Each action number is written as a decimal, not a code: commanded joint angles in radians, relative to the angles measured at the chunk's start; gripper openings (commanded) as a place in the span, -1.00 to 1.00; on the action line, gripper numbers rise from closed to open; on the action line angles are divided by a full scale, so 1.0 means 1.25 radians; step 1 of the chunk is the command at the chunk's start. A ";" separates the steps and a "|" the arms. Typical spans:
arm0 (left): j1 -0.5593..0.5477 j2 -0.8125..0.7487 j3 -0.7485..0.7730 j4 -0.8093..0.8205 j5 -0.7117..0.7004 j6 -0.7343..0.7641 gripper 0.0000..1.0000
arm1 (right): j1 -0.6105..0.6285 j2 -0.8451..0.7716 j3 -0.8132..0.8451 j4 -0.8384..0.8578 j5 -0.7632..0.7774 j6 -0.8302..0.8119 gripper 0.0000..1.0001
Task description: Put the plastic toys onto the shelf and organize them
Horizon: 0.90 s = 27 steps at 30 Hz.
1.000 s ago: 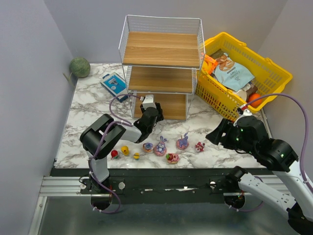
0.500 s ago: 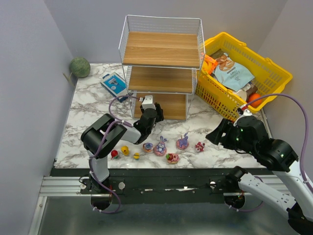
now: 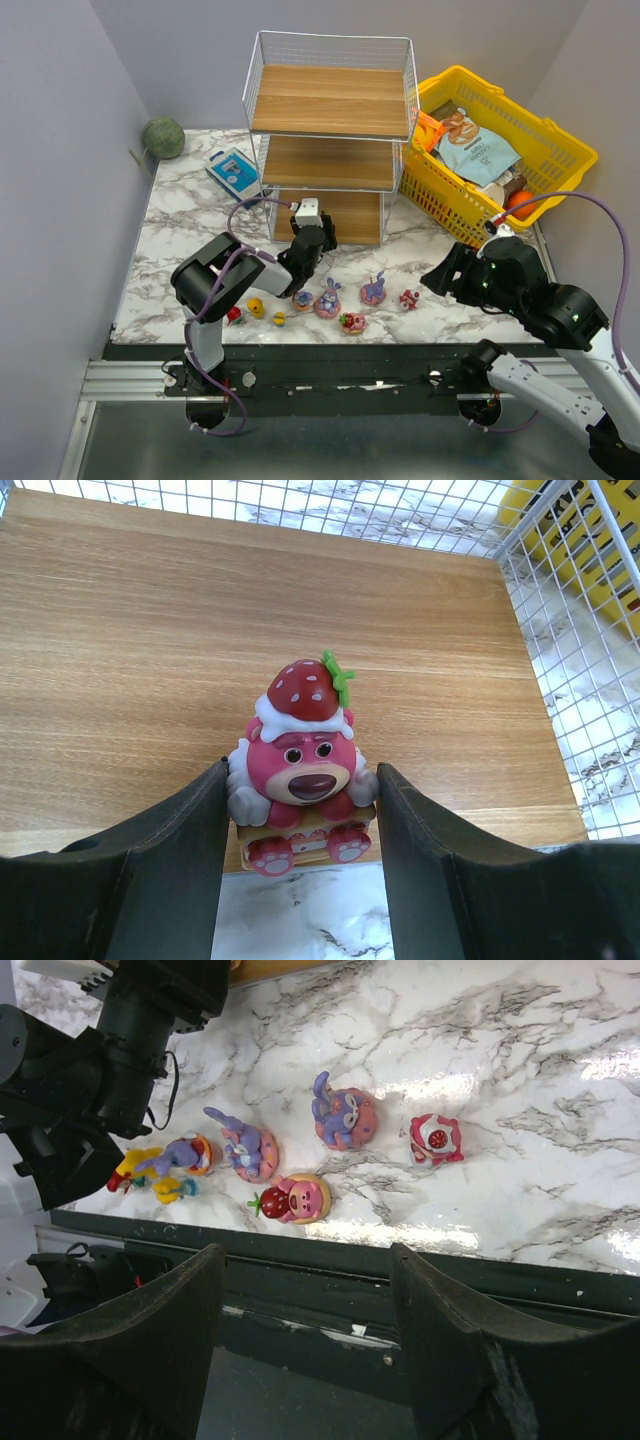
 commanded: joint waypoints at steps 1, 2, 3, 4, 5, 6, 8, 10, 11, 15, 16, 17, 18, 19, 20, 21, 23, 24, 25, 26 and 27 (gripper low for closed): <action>-0.014 0.043 -0.011 -0.113 -0.005 0.004 -0.68 | 0.003 -0.009 -0.012 0.002 0.008 0.006 0.47; -0.015 0.045 -0.009 -0.115 -0.008 0.004 -0.64 | 0.004 -0.010 -0.012 0.002 0.009 0.007 0.47; -0.015 0.043 -0.011 -0.118 -0.011 0.004 -0.61 | 0.003 -0.011 -0.012 0.002 0.008 0.007 0.47; -0.019 0.042 -0.009 -0.121 -0.013 0.004 -0.54 | 0.003 -0.014 -0.012 0.003 0.011 0.009 0.47; -0.020 0.042 -0.009 -0.124 -0.016 0.004 -0.49 | 0.003 -0.015 -0.012 0.003 0.009 0.010 0.47; -0.020 0.042 -0.009 -0.125 -0.016 0.003 -0.45 | 0.003 -0.016 -0.013 0.003 0.009 0.009 0.47; -0.022 0.041 -0.008 -0.127 -0.017 0.004 -0.37 | 0.003 -0.016 -0.014 0.003 0.009 0.010 0.47; -0.024 0.040 -0.008 -0.130 -0.018 0.002 -0.26 | 0.003 -0.019 -0.015 0.004 0.007 0.011 0.47; -0.025 0.040 -0.008 -0.131 -0.018 0.002 -0.23 | 0.004 -0.017 -0.017 0.004 0.007 0.011 0.47; -0.025 0.040 -0.008 -0.135 -0.018 -0.001 -0.12 | 0.002 -0.017 -0.015 0.004 0.006 0.011 0.47; -0.025 0.040 -0.008 -0.136 -0.018 -0.001 -0.09 | 0.003 -0.016 -0.014 0.004 0.004 0.011 0.47; -0.025 0.040 -0.007 -0.135 -0.017 -0.001 -0.07 | 0.003 -0.017 -0.014 0.005 0.004 0.011 0.47; -0.024 0.038 -0.007 -0.136 -0.017 -0.002 -0.05 | 0.003 -0.014 -0.013 0.005 0.003 0.011 0.47; -0.025 0.038 -0.008 -0.137 -0.016 -0.001 -0.01 | 0.003 -0.014 -0.013 0.005 0.003 0.011 0.47; -0.025 0.036 -0.007 -0.137 -0.015 -0.002 0.01 | 0.003 -0.014 -0.013 0.005 0.003 0.011 0.47; -0.025 0.036 -0.008 -0.137 -0.013 0.000 0.03 | 0.003 -0.010 -0.012 0.005 0.002 0.011 0.47; -0.025 0.035 -0.006 -0.137 -0.010 0.003 0.08 | 0.003 -0.009 -0.012 0.005 0.001 0.011 0.47; -0.024 0.036 -0.005 -0.139 -0.007 0.005 0.10 | 0.003 -0.009 -0.011 0.005 0.001 0.011 0.47; -0.024 0.035 -0.003 -0.141 -0.005 0.007 0.12 | 0.004 -0.008 -0.010 0.005 0.001 0.011 0.47; -0.025 0.035 -0.002 -0.141 -0.004 0.008 0.14 | 0.003 -0.008 -0.009 0.005 0.002 0.011 0.47; -0.024 0.035 -0.002 -0.141 -0.004 0.009 0.15 | 0.003 -0.006 -0.009 0.005 0.002 0.011 0.47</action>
